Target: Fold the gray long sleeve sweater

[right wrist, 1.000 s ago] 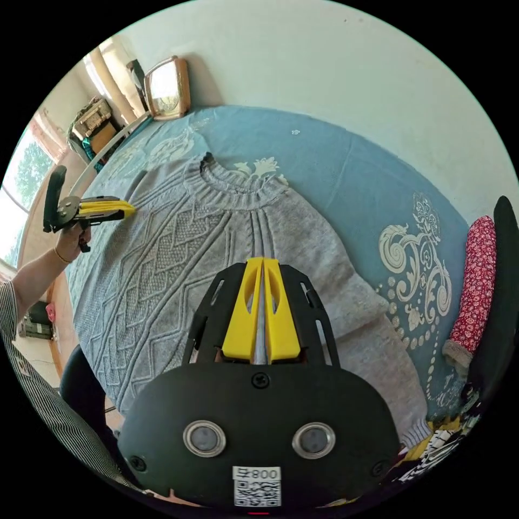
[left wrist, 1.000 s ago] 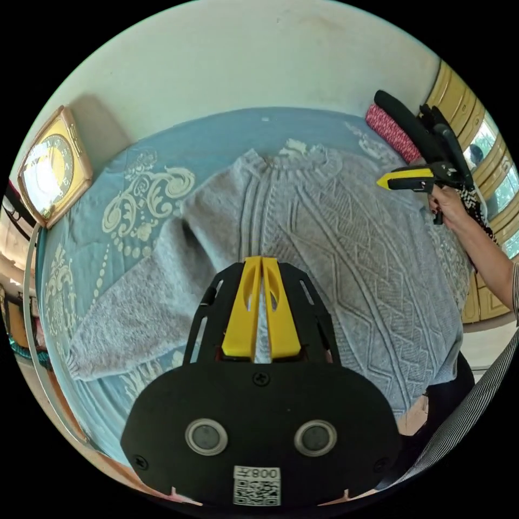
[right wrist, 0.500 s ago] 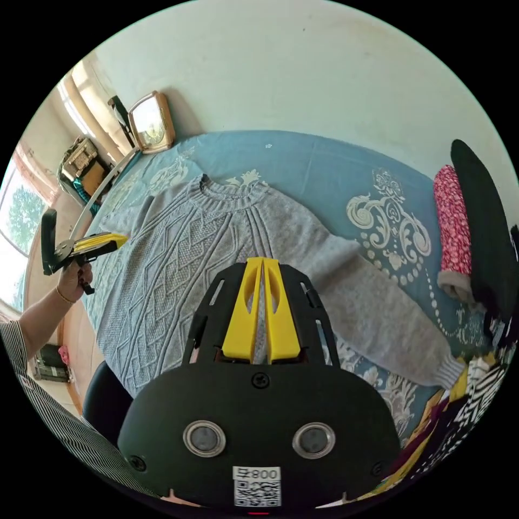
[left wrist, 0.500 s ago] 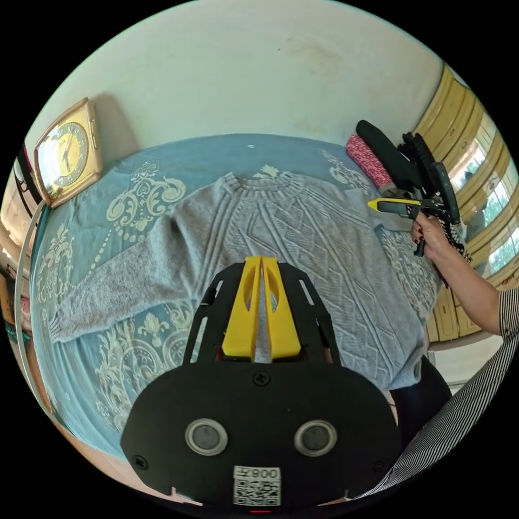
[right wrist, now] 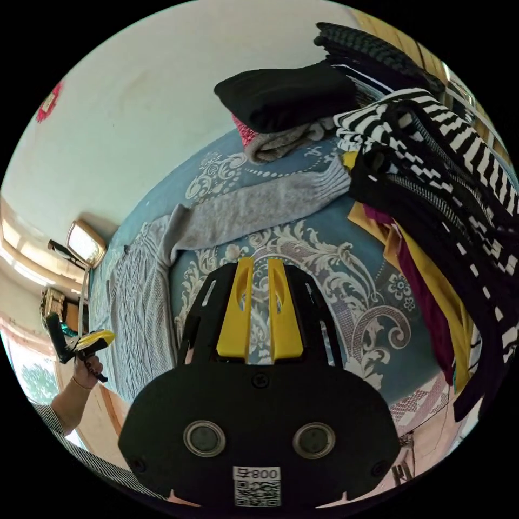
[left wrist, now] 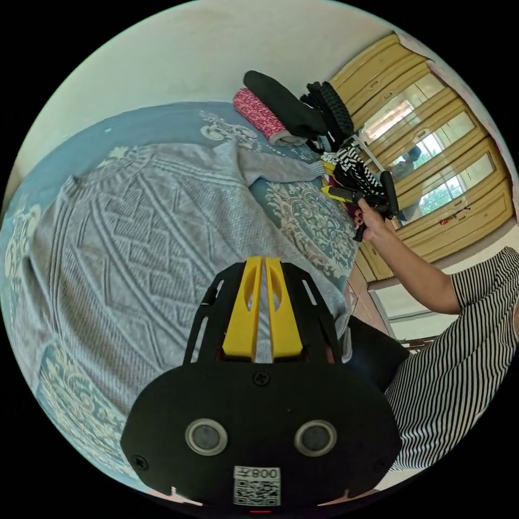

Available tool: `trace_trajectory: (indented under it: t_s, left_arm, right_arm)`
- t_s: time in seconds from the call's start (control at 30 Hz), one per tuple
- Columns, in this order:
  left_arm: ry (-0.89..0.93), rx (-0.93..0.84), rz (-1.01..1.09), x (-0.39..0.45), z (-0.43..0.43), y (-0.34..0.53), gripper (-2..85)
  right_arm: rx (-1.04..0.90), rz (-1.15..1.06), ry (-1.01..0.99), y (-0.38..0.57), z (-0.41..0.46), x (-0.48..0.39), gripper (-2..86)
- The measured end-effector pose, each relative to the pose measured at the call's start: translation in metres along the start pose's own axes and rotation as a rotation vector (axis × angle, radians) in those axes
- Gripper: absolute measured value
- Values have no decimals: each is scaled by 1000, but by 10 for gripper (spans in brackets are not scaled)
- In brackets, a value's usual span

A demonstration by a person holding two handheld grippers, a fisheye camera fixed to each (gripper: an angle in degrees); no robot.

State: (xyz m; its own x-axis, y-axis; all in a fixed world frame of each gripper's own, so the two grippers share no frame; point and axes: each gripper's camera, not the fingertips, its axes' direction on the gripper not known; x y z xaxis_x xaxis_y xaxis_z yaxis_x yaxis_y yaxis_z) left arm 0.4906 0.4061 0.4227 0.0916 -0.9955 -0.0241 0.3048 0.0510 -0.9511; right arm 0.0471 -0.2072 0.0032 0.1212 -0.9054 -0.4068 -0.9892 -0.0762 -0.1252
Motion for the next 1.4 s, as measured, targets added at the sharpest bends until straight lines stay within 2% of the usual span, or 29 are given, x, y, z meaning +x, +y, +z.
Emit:
trace_trajectory:
  t_s: [0.17, 0.37, 0.57, 0.8, 1.03, 1.23, 1.33, 1.4]
  left_arm:
    - [41, 4, 108, 28, 51, -91, 10]
    - [103, -38, 171, 47, 116, -166, 12]
    - [153, -46, 167, 59, 153, -187, 14]
    - [209, -33, 130, 62, 164, -192, 21]
    - [324, 67, 186, 91, 146, -233, 67]
    - [322, 7, 212, 112, 151, -265, 108]
    - [261, -7, 172, 108, 151, -264, 90]
    - [254, 8, 152, 102, 147, -257, 47]
  right_arm:
    - [75, 187, 15, -7, 36, 55, 62]
    - [121, 241, 49, 7, 71, 85, 80]
    - [204, 297, -5, 28, 95, 111, 35]
    - [204, 296, -53, 40, 108, 129, 2]
    - [325, 94, -132, 68, 77, 92, 15]
    - [310, -99, -134, 74, 62, 41, 19]
    - [289, -191, -137, 74, 56, 15, 20]
    - [288, -226, -119, 74, 49, 3, 20]
